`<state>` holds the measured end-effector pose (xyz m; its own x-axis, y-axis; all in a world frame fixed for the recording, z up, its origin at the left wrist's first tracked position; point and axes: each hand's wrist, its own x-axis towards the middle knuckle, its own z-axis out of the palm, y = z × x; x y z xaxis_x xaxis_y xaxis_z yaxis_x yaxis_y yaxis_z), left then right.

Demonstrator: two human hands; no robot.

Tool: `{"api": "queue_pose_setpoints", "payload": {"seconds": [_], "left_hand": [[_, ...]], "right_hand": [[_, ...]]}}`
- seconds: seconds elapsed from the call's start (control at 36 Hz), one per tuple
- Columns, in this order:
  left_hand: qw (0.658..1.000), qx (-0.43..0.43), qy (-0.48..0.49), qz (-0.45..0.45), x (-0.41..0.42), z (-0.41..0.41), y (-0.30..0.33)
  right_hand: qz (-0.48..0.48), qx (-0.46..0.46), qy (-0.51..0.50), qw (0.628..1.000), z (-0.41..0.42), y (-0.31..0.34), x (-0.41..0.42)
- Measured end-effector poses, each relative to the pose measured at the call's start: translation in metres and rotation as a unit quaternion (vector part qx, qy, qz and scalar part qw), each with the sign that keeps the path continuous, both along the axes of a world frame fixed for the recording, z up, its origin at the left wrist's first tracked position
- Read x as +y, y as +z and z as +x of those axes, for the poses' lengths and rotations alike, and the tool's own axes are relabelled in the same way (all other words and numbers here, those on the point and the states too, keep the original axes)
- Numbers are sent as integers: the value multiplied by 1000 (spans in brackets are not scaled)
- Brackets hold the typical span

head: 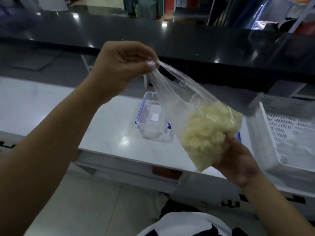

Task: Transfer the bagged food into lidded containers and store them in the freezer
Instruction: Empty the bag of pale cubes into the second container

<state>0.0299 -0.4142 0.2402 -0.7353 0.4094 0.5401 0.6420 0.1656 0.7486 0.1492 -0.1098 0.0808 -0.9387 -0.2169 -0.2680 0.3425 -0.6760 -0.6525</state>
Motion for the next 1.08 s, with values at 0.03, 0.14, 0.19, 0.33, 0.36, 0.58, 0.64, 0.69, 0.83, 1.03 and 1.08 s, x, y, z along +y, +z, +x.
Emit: {"api": "queue_pose_setpoints", "payload": {"seconds": [0.03, 0.14, 0.19, 0.33, 0.36, 0.58, 0.64, 0.69, 0.83, 1.03, 1.08], "left_hand": [[1000, -6, 6, 6, -3, -6, -3], [998, -48, 44, 22, -12, -29, -16], [995, -70, 60, 29, -15, -41, -21], [994, -94, 56, 24, -19, -67, -21], [994, -94, 55, 22, -19, -71, -20], [992, -96, 85, -23, -19, -108, -45], [991, -104, 84, -22, -20, -114, -54], [990, -117, 79, -20, -20, -119, -64], [986, -131, 94, -44, -28, -134, -92], [977, -171, 110, -59, -36, -147, -148], [975, -185, 113, -54, -40, -147, -162]], "right_hand": [[14, 1, -9, 1000, -4, 2, 0], [52, -30, -27, 998, -28, 7, -1], [55, -43, -23, 997, -41, 6, 0], [25, -53, 10, 998, -74, -6, -2], [27, -52, 9, 998, -81, -8, -2], [69, -17, -39, 997, -129, -21, 5], [72, -22, -49, 996, -139, -21, 11], [101, -34, -55, 993, -148, -20, 15], [164, -56, -63, 983, -165, -14, 21], [212, -76, -55, 973, -175, -12, 18], [229, -87, -58, 968, -175, -12, 18]]}}
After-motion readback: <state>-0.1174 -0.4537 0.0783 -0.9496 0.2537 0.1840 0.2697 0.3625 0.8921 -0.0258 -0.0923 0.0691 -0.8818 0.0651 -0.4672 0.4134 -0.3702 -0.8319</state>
